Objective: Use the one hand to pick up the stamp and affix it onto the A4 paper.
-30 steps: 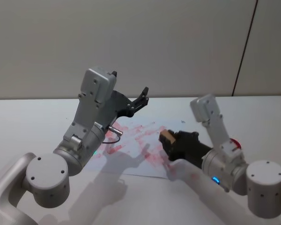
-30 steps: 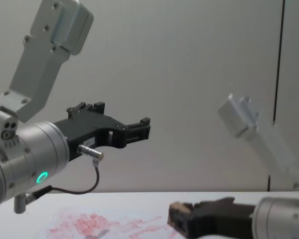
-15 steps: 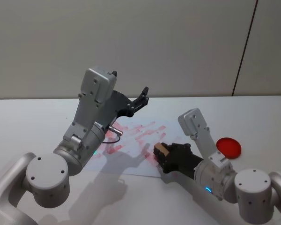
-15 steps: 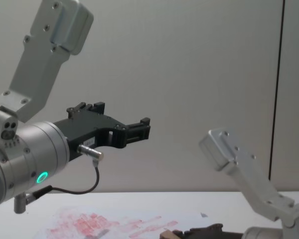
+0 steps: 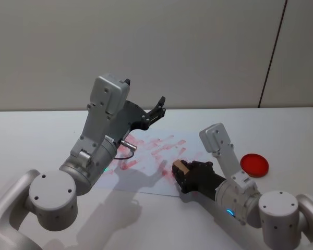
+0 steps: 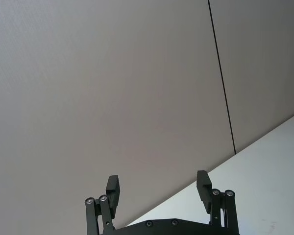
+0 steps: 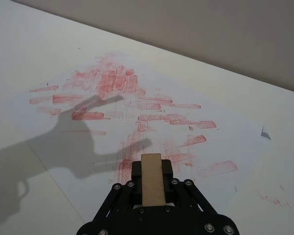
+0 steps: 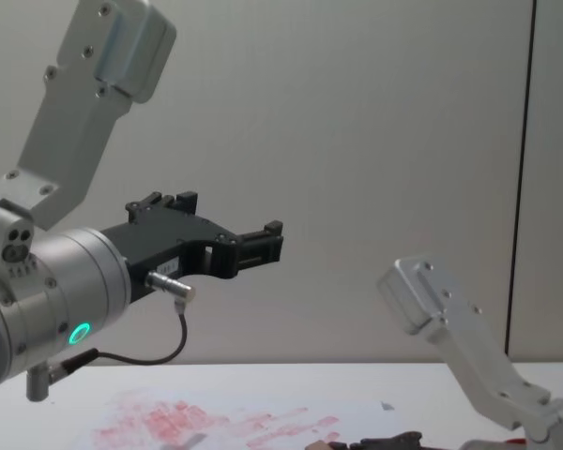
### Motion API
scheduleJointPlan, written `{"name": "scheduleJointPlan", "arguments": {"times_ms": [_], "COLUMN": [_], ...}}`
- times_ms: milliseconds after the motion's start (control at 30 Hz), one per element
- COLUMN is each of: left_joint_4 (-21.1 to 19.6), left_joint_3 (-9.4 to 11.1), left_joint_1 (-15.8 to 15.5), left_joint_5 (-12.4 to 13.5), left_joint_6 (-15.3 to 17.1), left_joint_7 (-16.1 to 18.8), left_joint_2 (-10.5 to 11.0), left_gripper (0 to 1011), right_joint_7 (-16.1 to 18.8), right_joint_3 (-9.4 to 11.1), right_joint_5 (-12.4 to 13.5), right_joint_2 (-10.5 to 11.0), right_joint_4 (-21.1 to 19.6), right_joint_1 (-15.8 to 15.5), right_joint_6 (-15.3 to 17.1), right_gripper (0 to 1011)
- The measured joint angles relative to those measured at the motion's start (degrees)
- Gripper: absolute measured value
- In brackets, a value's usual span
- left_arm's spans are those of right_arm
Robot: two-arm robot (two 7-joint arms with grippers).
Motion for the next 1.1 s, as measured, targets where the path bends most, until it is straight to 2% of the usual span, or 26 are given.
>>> {"name": "scheduleJointPlan", "arguments": {"times_ms": [300,600,767,900,1100], "left_joint_4": [0.0,0.0,0.0,0.0,0.0], "left_joint_3": [0.0,0.0,0.0,0.0,0.0], "left_joint_1": [0.0,0.0,0.0,0.0,0.0], "left_joint_5": [0.0,0.0,0.0,0.0,0.0], "left_joint_6": [0.0,0.0,0.0,0.0,0.0], "left_joint_7": [0.0,0.0,0.0,0.0,0.0], "left_joint_2": [0.0,0.0,0.0,0.0,0.0], "left_gripper": [1001,1001,1001,1001,1001], "right_joint_7": [-1.3,-2.6,-4.5,-5.6,-8.0], "right_joint_3": [0.4,1.8,3.8,5.0,7.8], "right_joint_5": [2.6,7.2,11.0,12.5,15.3], "right_joint_2": [-0.1,0.4,2.2,3.4,6.6], "right_joint_4": [-0.2,-5.5,-10.6,-12.8,-16.7], "right_joint_1": [0.0,-0.5,-1.5,-2.1,-4.1], "right_joint_6": [-0.3,-0.5,-0.3,-0.2,0.0], "right_gripper": [219,219,219,219,219]}}
